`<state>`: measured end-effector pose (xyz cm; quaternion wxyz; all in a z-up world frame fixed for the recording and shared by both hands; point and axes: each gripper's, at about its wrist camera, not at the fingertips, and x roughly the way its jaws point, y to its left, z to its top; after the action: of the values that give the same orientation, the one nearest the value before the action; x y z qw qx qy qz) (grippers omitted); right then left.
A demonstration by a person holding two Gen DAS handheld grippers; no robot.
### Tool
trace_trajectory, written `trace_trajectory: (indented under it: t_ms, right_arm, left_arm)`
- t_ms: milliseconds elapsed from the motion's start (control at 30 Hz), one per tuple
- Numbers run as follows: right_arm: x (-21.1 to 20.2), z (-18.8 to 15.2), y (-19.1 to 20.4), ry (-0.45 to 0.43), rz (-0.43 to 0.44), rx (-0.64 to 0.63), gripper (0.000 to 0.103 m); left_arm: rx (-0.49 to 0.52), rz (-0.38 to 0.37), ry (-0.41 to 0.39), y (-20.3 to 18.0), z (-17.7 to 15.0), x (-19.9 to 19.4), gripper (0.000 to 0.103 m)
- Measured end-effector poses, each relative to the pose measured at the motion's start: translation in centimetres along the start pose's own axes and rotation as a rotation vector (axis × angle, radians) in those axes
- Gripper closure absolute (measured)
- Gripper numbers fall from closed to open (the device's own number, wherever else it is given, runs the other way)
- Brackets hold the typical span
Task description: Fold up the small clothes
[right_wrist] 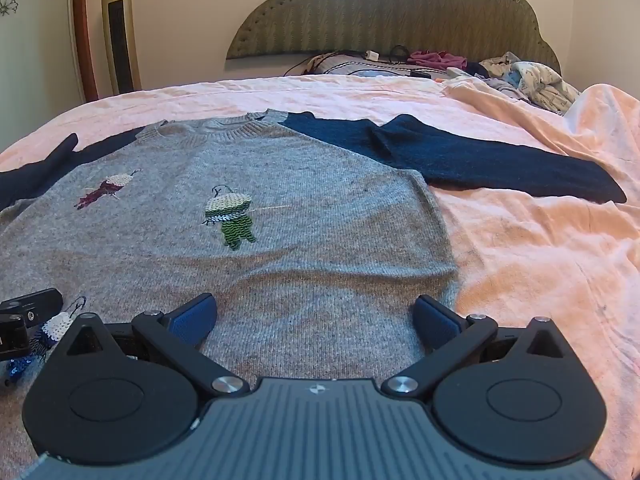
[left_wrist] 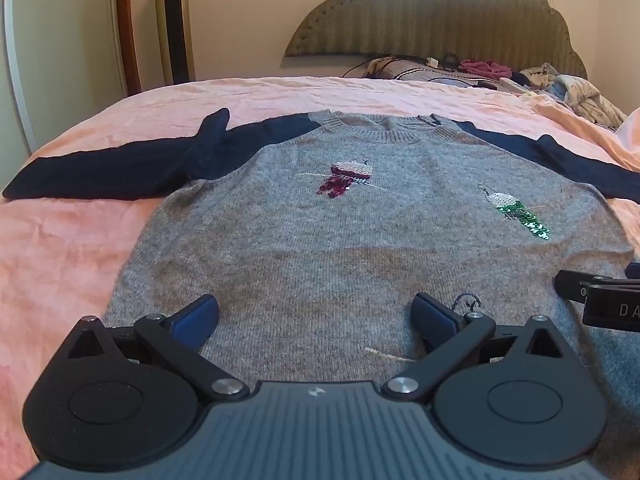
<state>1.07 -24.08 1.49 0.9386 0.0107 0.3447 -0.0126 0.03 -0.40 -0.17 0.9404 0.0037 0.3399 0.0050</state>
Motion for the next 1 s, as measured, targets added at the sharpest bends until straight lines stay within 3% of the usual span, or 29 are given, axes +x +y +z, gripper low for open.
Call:
trace_trajectory:
  t_ms: [1000]
  right_arm:
    - [-0.08,0.04,-0.12,-0.001,0.009,0.002,0.000]
  left_arm:
    - [0.000,-0.006,0.000,0.22,0.06,-0.16,0.000]
